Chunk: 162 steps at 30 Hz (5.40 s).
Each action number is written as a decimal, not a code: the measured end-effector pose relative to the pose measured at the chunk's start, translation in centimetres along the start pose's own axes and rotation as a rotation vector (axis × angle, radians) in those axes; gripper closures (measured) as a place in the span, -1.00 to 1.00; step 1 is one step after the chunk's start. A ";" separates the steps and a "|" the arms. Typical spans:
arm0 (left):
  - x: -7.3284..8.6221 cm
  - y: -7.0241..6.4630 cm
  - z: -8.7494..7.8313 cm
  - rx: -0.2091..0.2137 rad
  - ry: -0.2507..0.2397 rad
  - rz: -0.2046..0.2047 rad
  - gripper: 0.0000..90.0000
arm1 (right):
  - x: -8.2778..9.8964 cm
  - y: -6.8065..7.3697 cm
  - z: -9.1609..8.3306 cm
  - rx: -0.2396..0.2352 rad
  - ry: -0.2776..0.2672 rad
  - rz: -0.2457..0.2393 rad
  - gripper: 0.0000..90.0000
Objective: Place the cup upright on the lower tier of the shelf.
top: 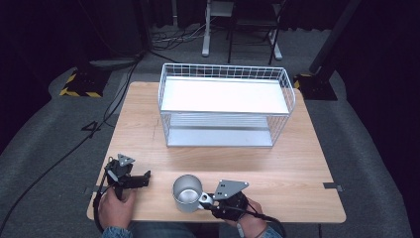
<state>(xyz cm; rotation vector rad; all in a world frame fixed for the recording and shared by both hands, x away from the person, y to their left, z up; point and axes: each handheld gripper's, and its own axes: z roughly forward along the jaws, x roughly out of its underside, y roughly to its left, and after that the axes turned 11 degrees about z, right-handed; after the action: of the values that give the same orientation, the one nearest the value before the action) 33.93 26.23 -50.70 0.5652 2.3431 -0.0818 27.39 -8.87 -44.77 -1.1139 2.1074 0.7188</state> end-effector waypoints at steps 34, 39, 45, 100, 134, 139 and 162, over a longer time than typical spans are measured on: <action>0.0 0.0 0.0 0.000 0.000 -0.001 -0.99 | -5.8 -5.5 -0.9 0.117 -0.165 0.093 0.59; 0.0 0.0 0.0 0.001 0.000 -0.001 -0.99 | -7.0 -7.3 -0.3 0.156 -0.190 0.108 0.59; 0.0 0.0 0.0 0.000 0.000 0.000 -0.99 | -8.1 -9.0 0.5 0.197 -0.210 0.112 0.59; 0.0 0.0 0.0 0.000 0.000 -0.001 -0.99 | -8.4 -15.5 5.5 0.273 -0.290 0.256 0.10; 0.0 0.0 0.0 0.000 0.000 0.000 -0.99 | -5.3 -12.5 -5.3 0.212 -0.250 0.200 -0.43; 0.0 0.0 0.0 0.000 0.000 -0.001 -0.99 | -4.0 -12.6 -6.8 0.232 -0.231 0.199 -0.55; 0.0 0.0 0.0 0.000 0.000 -0.001 -0.99 | 3.6 -14.8 -10.5 0.334 -0.148 0.309 -0.65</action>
<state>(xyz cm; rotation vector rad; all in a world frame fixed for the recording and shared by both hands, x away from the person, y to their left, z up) 33.94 26.23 -50.71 0.5638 2.3432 -0.0823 35.50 -25.36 -43.17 -0.5478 2.1917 0.5398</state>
